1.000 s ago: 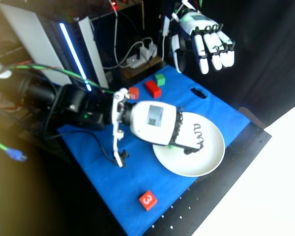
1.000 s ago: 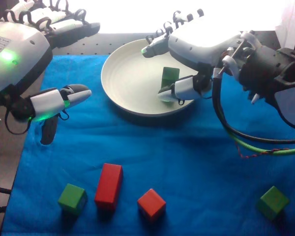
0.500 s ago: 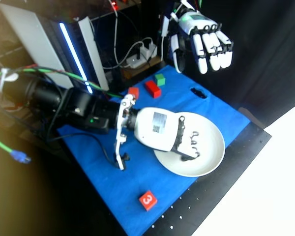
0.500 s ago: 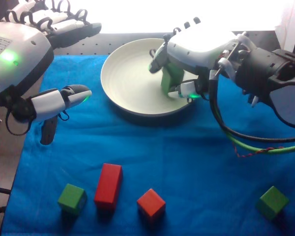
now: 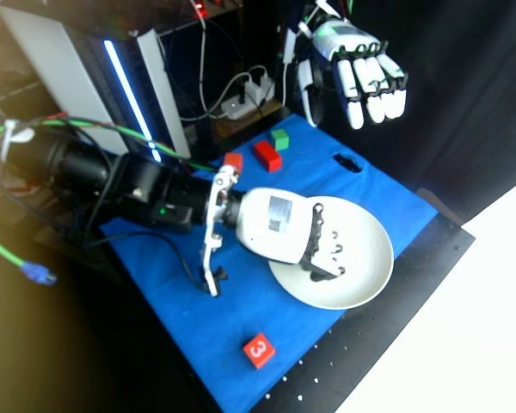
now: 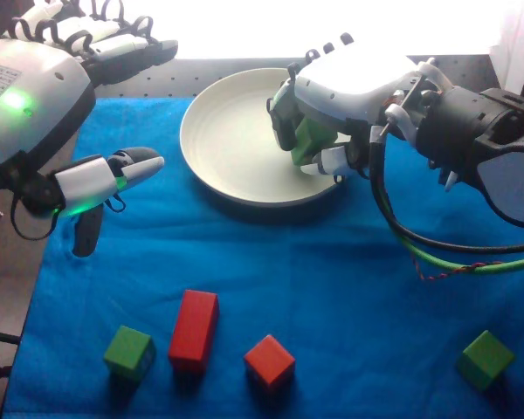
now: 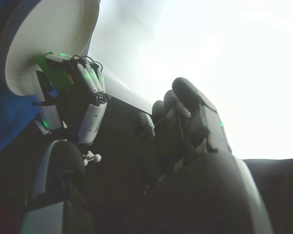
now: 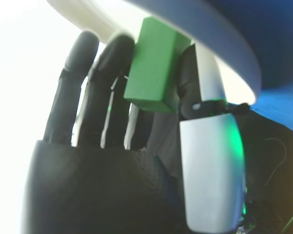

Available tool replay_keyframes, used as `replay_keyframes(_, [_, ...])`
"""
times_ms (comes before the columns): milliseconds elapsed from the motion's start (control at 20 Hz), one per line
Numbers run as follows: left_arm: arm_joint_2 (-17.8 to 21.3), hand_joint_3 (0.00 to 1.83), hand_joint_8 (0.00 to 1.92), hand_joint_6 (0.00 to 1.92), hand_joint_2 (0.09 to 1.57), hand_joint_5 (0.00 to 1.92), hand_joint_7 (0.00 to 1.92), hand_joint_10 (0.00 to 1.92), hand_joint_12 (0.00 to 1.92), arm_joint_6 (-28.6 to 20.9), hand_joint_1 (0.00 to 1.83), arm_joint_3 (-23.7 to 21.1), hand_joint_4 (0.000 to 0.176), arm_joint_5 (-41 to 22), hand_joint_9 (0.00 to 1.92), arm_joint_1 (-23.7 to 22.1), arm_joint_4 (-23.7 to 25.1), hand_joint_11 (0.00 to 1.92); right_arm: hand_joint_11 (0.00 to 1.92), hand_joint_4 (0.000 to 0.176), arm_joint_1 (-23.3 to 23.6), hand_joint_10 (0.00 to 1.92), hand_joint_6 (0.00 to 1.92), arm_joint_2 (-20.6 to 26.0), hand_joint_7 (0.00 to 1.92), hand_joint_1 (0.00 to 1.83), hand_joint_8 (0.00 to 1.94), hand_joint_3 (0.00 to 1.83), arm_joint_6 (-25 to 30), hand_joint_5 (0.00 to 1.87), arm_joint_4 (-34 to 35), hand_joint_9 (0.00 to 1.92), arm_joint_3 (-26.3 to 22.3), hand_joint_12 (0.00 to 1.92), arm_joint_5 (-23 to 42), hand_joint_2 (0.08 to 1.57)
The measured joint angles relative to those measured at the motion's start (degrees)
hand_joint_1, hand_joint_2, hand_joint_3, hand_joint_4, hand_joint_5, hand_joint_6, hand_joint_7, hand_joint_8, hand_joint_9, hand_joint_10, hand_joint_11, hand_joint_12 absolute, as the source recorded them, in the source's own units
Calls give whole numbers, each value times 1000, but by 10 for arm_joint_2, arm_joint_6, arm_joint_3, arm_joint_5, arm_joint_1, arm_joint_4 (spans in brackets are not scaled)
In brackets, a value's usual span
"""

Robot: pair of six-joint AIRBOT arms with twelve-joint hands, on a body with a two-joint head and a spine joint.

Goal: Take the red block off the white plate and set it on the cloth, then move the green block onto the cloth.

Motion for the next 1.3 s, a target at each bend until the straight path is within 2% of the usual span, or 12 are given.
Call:
replay_keyframes(150, [0, 0, 3, 5, 1135, 434, 299, 3, 875, 0, 860, 0, 31, 0, 249, 0, 0, 0, 601, 0, 0, 1499, 978, 17, 887, 1366, 1165, 3, 0, 873, -1, 773, -28, 1667, -8, 1164])
replay_keyframes(250, [0, 0, 8, 14, 1124, 467, 318, 8, 936, 0, 900, 0, 20, 0, 267, 0, -3, 0, 561, 0, 0, 1501, 1023, 43, 902, 1365, 1154, 0, 0, 873, -5, 746, -56, 1691, -31, 1167])
replay_keyframes(350, [0, 0, 2, 9, 1117, 475, 314, 2, 819, 0, 897, 0, 14, 0, 255, 0, -7, 0, 673, 0, 0, 1451, 972, 78, 915, 1371, 1112, 0, 0, 883, -13, 816, -86, 1646, -67, 1152])
replay_keyframes(500, [0, 0, 3, 1, 1119, 462, 303, 7, 768, 0, 898, -2, 5, 0, 254, 0, -8, 0, 769, 0, 1, 1607, 861, 117, 905, 1278, 1358, 0, 0, 903, -24, 863, -124, 1893, -105, 1164])
replay_keyframes(600, [2, 0, 2, 2, 1106, 464, 304, 11, 832, 0, 917, -4, 0, 0, 268, 1, -9, 0, 995, 0, 1, 1903, 862, 135, 824, 1240, 1551, 3, 0, 881, -42, 976, -153, 1920, -136, 1194])
replay_keyframes(700, [5, 0, 0, 0, 1110, 452, 289, 0, 778, 0, 886, -6, 5, -2, 244, 3, -11, 0, 1026, 0, 1, 1920, 906, 148, 835, 1239, 1550, 0, 7, 856, -57, 1014, -172, 1921, -151, 1199])
replay_keyframes(750, [7, 0, 1, 1, 1110, 454, 291, 1, 729, 0, 871, -7, 12, -4, 246, 5, -13, 0, 1078, 0, 1, 1921, 982, 159, 1051, 1186, 1568, 0, 22, 952, -68, 1075, -184, 1921, -163, 1138])
replay_keyframes(900, [7, 2, 1, 1, 1120, 447, 274, 4, 718, 0, 875, -7, 4, -6, 230, 6, -15, 0, 801, 0, 0, 1510, 842, 189, 1011, 1271, 1229, 0, 32, 959, -71, 931, -208, 1859, -198, 1125])
replay_keyframes(1000, [9, 1, 2, 3, 1120, 451, 275, 1, 666, 0, 871, -10, 2, -9, 212, 9, -14, 0, 846, 0, -8, 1577, 958, 209, 875, 1342, 1358, 5, 31, 820, -71, 788, -226, 1843, -231, 1184])
replay_keyframes(1100, [10, 1, 2, 0, 1129, 445, 271, 3, 636, 0, 843, -10, 14, -12, 201, 9, -15, 0, 959, 0, -26, 1875, 926, 229, 832, 1243, 1550, 4, 32, 862, -71, 936, -251, 1918, -262, 1196])
replay_keyframes(1250, [13, 2, 0, 0, 1135, 422, 244, 2, 597, 0, 834, -12, 12, -13, 182, 14, -17, 0, 819, 0, -47, 1668, 958, 248, 816, 1353, 1458, 2, 32, 806, -71, 720, -279, 1917, -300, 1210])
replay_keyframes(1300, [15, 6, 1, 0, 1144, 415, 244, 4, 590, 0, 839, -13, 6, -15, 185, 16, -18, 0, 918, 0, -56, 1787, 938, 259, 818, 1263, 1555, 2, 33, 853, -71, 903, -290, 1920, -316, 1201])
